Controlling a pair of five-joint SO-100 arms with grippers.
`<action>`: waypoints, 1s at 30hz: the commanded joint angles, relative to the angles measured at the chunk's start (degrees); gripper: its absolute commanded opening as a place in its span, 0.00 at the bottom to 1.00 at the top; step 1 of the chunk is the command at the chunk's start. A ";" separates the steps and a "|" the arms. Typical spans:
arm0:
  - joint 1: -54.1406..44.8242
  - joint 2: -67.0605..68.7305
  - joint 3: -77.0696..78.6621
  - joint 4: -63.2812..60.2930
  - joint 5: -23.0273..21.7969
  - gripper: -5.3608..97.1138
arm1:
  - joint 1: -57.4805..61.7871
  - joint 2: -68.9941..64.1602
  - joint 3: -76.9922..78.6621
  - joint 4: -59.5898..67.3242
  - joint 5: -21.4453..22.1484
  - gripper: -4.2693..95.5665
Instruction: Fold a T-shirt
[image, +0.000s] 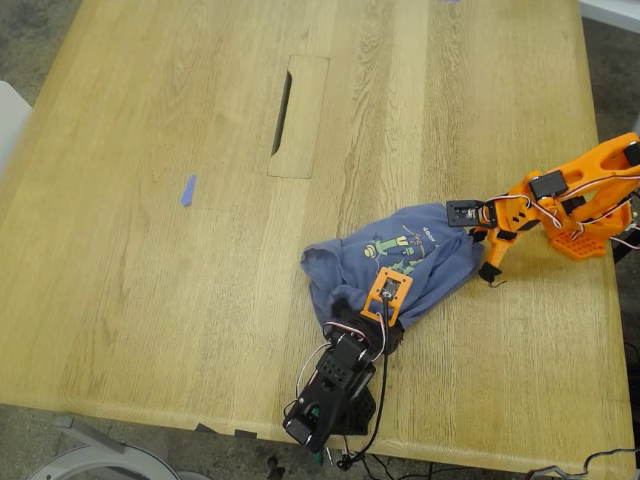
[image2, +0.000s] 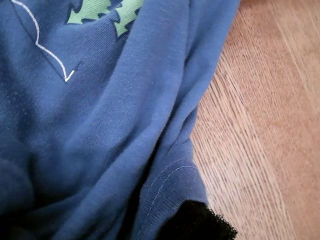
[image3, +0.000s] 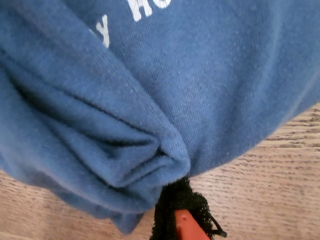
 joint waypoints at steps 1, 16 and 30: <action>-0.09 4.75 -4.13 -1.32 -2.81 0.75 | 0.09 1.76 -2.02 2.02 -0.35 0.66; 16.44 -1.32 -12.66 -1.41 -6.77 0.77 | 0.97 4.92 -6.50 9.32 -0.18 0.77; 19.69 -4.83 -14.94 7.73 -10.99 0.79 | 2.90 2.90 -11.69 8.88 -0.18 0.75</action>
